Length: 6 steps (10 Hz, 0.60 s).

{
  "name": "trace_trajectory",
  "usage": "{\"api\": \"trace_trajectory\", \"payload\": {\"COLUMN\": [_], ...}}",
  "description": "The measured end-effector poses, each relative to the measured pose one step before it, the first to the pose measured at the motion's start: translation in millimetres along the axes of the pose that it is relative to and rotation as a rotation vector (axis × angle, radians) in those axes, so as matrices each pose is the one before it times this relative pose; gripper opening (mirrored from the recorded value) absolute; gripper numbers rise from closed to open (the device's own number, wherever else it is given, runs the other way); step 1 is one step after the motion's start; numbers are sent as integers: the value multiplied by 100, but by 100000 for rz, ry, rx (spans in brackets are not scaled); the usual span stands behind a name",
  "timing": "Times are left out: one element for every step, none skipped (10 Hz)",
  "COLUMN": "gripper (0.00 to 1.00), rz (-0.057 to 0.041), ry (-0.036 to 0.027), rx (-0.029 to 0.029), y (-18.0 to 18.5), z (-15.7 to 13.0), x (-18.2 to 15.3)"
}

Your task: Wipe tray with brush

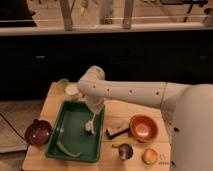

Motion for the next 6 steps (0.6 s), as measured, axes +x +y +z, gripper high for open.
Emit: {"api": "trace_trajectory", "payload": {"gripper": [0, 0, 0, 0, 0, 0], "rz": [1785, 1481, 2014, 1236, 1634, 2003], "ry": [93, 185, 135, 142, 500, 710], "rx": [-51, 80, -79, 44, 93, 151], "y": [79, 87, 302, 140, 176, 137], "z": [473, 319, 454, 163, 92, -79], "x": [-4, 98, 283, 216, 468, 721]}}
